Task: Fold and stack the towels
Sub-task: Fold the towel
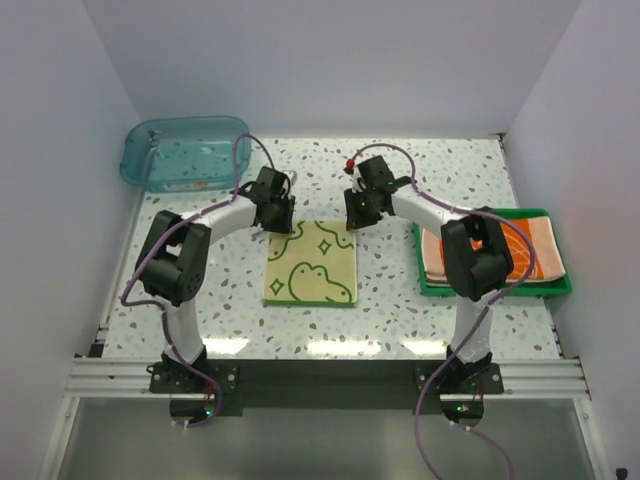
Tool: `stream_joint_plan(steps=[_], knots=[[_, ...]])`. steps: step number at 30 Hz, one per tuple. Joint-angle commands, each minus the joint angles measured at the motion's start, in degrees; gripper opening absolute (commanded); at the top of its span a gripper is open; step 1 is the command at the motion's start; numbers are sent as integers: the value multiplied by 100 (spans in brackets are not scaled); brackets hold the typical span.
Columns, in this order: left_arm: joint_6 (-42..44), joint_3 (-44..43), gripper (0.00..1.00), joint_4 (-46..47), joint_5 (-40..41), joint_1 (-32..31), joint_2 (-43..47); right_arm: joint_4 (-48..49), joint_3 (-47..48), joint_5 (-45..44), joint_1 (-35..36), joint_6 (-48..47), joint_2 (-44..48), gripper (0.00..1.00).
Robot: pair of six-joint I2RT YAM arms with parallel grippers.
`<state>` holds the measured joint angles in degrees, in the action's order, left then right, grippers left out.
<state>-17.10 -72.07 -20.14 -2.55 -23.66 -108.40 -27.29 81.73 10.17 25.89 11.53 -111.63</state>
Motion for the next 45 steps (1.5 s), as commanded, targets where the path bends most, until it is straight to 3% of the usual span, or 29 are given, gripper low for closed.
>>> stream_joint_plan(steps=[1, 8, 11, 18, 20, 21, 24, 34, 45], knots=[[164, -298, 34, 238, 88, 212, -172, 434, 299, 222, -119, 7, -244, 26], [146, -220, 34, 274, 53, 362, -436, 602, 264, 213, -418, 86, -719, 24], [172, -193, 38, 178, -53, 388, -340, 409, 404, 231, -471, -106, -632, 24], [1243, -369, 70, 344, 227, 441, 292, -468, 993, 424, -479, -1591, -394, 34], [1910, -395, 72, 458, 237, 529, 293, -663, 1264, 581, -488, -1994, -534, 38], [2078, -421, 73, 441, 220, 573, 267, -881, 1379, 652, -506, -2127, -596, 47], [2641, -685, 75, 187, -296, 757, 65, -1260, 1784, 915, -515, -2611, -859, 56], [3950, -1186, 73, -525, -1353, 968, -357, -2087, 3426, 1513, -497, -3192, -1957, 47], [4356, -1652, 68, -1124, -1740, 1056, -893, -2518, 3921, 1751, -418, -3368, -2626, 46]])
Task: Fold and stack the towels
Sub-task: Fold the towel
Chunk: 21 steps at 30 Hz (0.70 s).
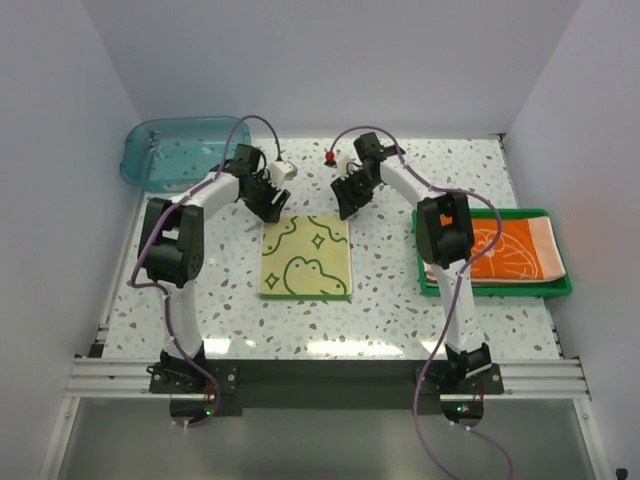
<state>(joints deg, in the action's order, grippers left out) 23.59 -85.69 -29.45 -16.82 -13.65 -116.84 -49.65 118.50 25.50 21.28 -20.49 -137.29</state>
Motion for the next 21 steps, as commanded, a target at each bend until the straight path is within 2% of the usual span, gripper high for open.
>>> stream_joint_plan(steps=[1, 7, 12, 16, 21], knots=[[303, -308, 68, -253, -348, 55, -76, -282, 218, 236, 43, -166, -69, 46], [356, -405, 65, -429, -454, 55, -261, -423, 209, 316, 61, -218, -148, 42], [383, -440, 57, -500, -445, 55, -401, -379, 77, 201, 69, -227, -149, 29], [383, -440, 52, -527, -366, 64, -454, -361, 42, 140, 69, -253, -157, 12], [383, -440, 45, -553, -348, 125, -515, -370, -11, 70, 69, -297, -148, 4]])
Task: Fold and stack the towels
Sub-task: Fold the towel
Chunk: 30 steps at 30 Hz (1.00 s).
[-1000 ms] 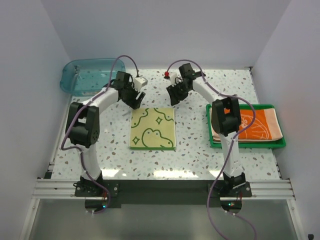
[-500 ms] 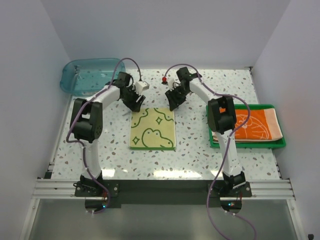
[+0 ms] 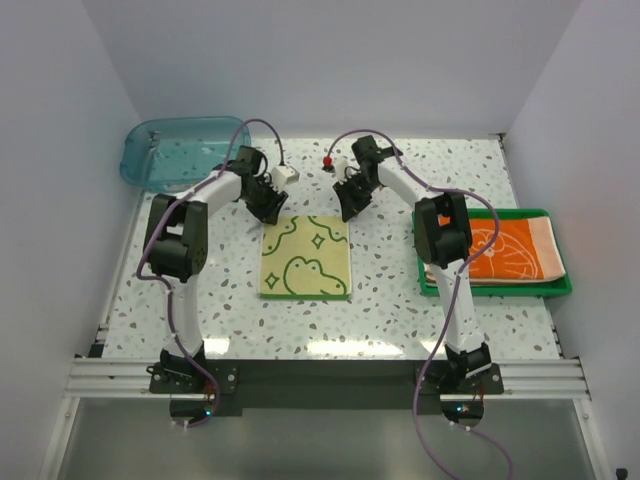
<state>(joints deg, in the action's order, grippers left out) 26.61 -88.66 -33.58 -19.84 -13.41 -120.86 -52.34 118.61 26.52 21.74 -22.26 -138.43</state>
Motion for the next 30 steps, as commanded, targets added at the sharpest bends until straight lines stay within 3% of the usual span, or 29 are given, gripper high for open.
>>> stream_joint_plan(steps=[1, 18, 25, 30], knots=[[64, -125, 45, -148, -47, 119, -113, -101, -48, -51, 24, -129, -35, 4], [-33, 42, 40, -166, -143, 348, -359, 30, -39, -270, 32, -68, 18, 0], [-86, 25, 26, -166, 41, 357, -605, 74, 40, -446, 41, 2, 79, 0], [-77, 16, 9, -192, -108, 365, -702, 101, 49, -639, 41, 11, 211, 0]])
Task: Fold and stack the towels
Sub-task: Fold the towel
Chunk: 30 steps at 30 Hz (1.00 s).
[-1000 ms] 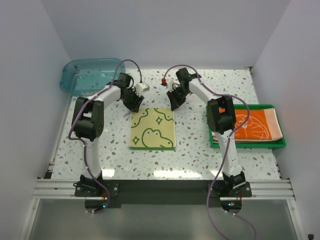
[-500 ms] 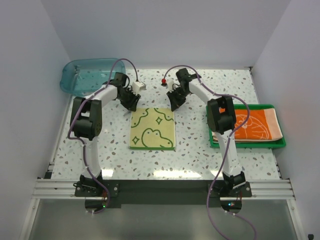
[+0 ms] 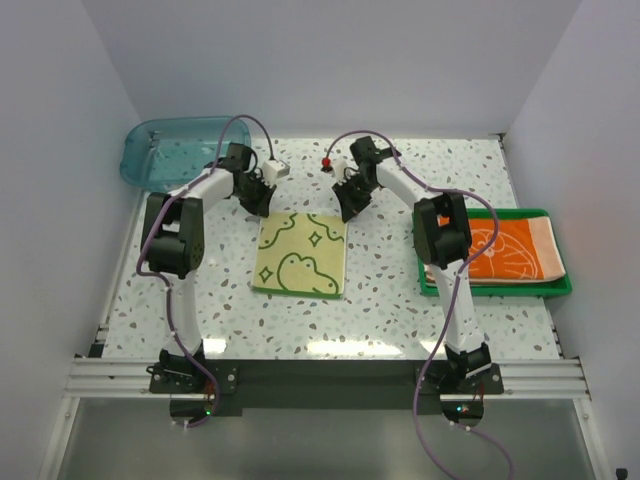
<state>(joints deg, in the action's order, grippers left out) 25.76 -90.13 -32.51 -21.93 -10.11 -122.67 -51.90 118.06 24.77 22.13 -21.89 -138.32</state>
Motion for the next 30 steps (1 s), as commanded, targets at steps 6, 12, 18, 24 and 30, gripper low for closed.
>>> stream_joint_plan(steps=[6, 12, 18, 24, 30], knots=[[-219, 83, 0, -160, -66, 27, -179, 557, -230, -974, -7, 158, 735, 0], [-930, 381, 0, 490, 216, 9, 603, 980, -642, -1282, 2, 334, 1298, 0], [-1616, 1136, 0, 1140, 391, -324, 1394, 1182, -1319, -1344, 54, 492, 1948, 0], [-2267, 1638, 0, 967, 1252, -791, 2193, 1182, -2171, -1588, 327, 659, 2678, 0], [-2742, 2569, 0, 913, 1289, -870, 3195, 1261, -3174, -1968, 547, 1133, 3450, 0]])
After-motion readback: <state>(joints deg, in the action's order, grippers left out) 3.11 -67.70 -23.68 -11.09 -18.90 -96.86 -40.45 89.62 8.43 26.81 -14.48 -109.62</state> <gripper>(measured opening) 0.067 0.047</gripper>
